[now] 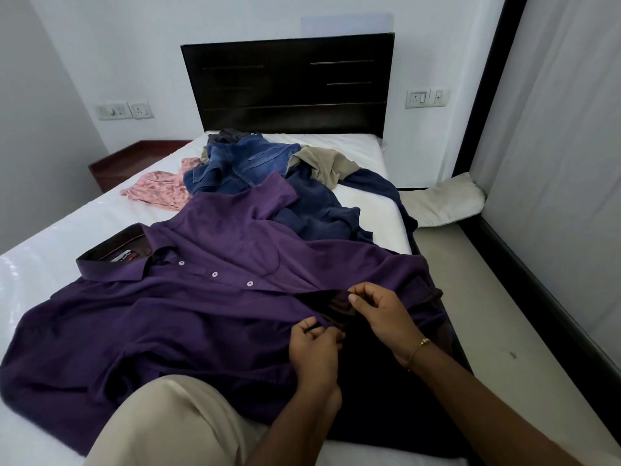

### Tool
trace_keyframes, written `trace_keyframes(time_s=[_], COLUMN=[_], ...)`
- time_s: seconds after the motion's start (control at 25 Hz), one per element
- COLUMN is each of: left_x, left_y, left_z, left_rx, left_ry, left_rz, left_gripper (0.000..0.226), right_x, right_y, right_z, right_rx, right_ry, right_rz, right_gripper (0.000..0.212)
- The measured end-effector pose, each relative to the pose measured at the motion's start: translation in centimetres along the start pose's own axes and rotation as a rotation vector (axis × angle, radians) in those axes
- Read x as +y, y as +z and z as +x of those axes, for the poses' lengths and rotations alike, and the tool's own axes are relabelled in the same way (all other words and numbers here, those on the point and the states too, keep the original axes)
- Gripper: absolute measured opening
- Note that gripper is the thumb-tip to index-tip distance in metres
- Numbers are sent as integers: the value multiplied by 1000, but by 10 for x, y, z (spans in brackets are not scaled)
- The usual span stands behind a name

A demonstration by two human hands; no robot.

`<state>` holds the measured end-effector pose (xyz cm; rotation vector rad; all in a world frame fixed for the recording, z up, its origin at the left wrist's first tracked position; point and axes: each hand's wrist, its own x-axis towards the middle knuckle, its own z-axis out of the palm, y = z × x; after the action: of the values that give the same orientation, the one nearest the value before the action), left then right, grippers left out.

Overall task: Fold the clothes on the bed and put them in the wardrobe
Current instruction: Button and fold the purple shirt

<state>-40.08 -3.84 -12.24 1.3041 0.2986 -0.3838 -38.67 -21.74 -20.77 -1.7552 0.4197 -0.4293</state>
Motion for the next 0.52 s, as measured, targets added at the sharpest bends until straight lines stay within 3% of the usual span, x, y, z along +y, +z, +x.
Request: trace_keyframes(time_s=[0.2, 0.32, 0.4, 0.52], left_x=[-1, 6, 19, 38], left_y=[4, 5, 5, 5], left_z=[0, -5, -8, -5], left_rx=[-19, -20, -17, -68], left_ry=[106, 141, 221, 299], left_rz=[79, 51, 39, 40], left_gripper=[26, 11, 21, 26], right_x=[-6, -4, -9, -20], right_y=[-11, -15, -29, -55], right_z=[-4, 1, 8, 16], right_rx=[-55, -75, -126, -252], right_ry=[-138, -119, -91, -80], right_rz=[-136, -97, -107, -256], right_gripper=[37, 26, 20, 52])
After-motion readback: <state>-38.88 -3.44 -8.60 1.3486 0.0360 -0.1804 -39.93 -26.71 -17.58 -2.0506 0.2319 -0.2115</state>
